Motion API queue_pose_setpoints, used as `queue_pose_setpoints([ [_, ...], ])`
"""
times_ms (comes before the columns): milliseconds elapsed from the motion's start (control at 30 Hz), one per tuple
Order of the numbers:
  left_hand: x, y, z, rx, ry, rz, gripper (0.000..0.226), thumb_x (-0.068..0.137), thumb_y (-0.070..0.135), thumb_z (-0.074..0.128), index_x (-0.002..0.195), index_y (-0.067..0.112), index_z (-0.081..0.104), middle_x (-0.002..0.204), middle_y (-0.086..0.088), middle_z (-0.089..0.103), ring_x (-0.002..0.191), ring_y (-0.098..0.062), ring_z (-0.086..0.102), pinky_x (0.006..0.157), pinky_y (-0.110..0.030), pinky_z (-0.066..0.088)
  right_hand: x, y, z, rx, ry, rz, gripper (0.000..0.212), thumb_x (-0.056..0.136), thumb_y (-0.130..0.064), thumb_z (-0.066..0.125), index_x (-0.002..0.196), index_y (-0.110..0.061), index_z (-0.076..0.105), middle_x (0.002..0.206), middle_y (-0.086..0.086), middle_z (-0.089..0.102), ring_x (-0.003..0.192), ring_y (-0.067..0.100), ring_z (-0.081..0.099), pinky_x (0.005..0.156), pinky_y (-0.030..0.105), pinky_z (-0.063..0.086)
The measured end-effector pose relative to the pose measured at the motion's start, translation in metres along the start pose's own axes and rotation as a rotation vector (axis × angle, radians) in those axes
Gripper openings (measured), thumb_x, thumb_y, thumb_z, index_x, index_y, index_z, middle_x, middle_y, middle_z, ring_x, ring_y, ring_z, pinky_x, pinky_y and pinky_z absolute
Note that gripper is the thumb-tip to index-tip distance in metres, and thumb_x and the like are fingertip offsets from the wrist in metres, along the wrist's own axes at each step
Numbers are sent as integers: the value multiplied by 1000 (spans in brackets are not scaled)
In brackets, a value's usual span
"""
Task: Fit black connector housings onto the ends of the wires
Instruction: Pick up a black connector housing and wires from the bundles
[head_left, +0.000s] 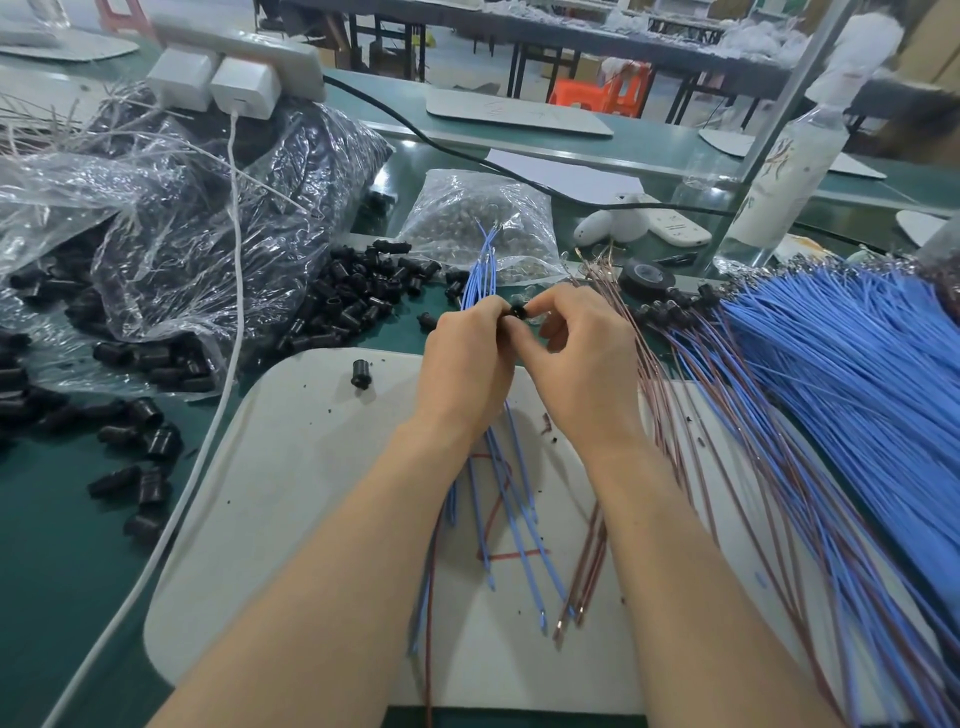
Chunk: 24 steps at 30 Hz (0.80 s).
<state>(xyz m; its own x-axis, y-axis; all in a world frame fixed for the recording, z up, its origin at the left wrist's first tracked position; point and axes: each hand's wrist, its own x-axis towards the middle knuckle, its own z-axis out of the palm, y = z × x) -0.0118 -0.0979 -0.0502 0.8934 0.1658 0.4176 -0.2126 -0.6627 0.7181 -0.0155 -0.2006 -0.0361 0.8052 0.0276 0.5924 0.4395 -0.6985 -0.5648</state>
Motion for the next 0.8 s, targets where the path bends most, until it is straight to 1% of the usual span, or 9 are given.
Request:
queue_pose_setpoints([
  [100, 1, -2, -2, -1, -4, 16, 13, 86, 4, 48, 78, 3, 59, 63, -13, 57, 64, -34, 51, 59, -39, 44, 1, -1, -2, 29, -27, -4, 14, 83, -25, 72, 87, -14, 65, 78, -3, 56, 68, 15, 53, 69, 32, 47],
  [200, 1, -3, -3, -37, 13, 33, 14, 88, 5, 51, 74, 3, 56, 63, -12, 58, 63, -33, 51, 60, -40, 45, 2, -1, -7, 86, -71, 21, 12, 85, -27, 69, 87, -16, 67, 80, -1, 63, 70, 12, 58, 69, 24, 47],
  [267, 2, -4, -3, -68, 16, 43, 15, 90, 11, 55, 77, 7, 60, 66, -9, 62, 66, -32, 55, 63, -38, 46, 5, 0, -12, 150, -79, 60, 7, 89, -20, 63, 88, -16, 69, 81, -1, 67, 72, 9, 60, 71, 21, 48],
  [333, 3, -4, -3, -85, 7, 42, 14, 92, 15, 57, 84, 7, 64, 73, -10, 67, 71, -32, 60, 69, -39, 49, 9, 2, -20, 205, -84, 99, 14, 90, -12, 57, 92, -18, 70, 80, -2, 68, 70, 6, 59, 69, 17, 47],
  [433, 4, -5, -2, -96, 7, 7, 12, 91, 17, 58, 85, 8, 64, 76, -10, 69, 74, -30, 62, 72, -41, 50, 12, 3, -29, 298, -105, 129, 15, 89, -10, 58, 97, -21, 64, 81, -2, 68, 74, 10, 63, 71, 19, 49],
  [500, 4, -3, -2, -94, 14, -1, 12, 91, 17, 58, 85, 9, 64, 77, -9, 69, 74, -30, 61, 73, -41, 50, 12, 1, -31, 331, -118, 125, 13, 87, -9, 62, 95, -19, 61, 81, -3, 67, 75, 12, 64, 72, 20, 50],
  [633, 3, -1, -4, -78, 21, 27, 13, 91, 15, 57, 86, 7, 65, 76, -10, 68, 73, -31, 58, 71, -41, 48, 11, -4, -31, 281, -147, 79, 9, 84, -9, 67, 87, -17, 65, 78, -8, 67, 74, 5, 63, 74, 16, 50],
  [700, 2, 0, -5, -72, 16, 38, 12, 91, 12, 56, 88, 6, 65, 77, -12, 68, 74, -33, 58, 71, -42, 48, 10, -6, -30, 233, -158, 56, 8, 84, -8, 66, 86, -16, 67, 76, -10, 67, 71, 1, 62, 72, 12, 49],
  [800, 2, 2, -7, -60, 12, 51, 13, 91, 10, 54, 91, 4, 65, 79, -14, 68, 75, -35, 57, 71, -44, 47, 10, -8, -30, 189, -151, 32, 8, 83, -6, 66, 85, -13, 68, 73, -10, 66, 70, 2, 61, 69, 7, 46],
])
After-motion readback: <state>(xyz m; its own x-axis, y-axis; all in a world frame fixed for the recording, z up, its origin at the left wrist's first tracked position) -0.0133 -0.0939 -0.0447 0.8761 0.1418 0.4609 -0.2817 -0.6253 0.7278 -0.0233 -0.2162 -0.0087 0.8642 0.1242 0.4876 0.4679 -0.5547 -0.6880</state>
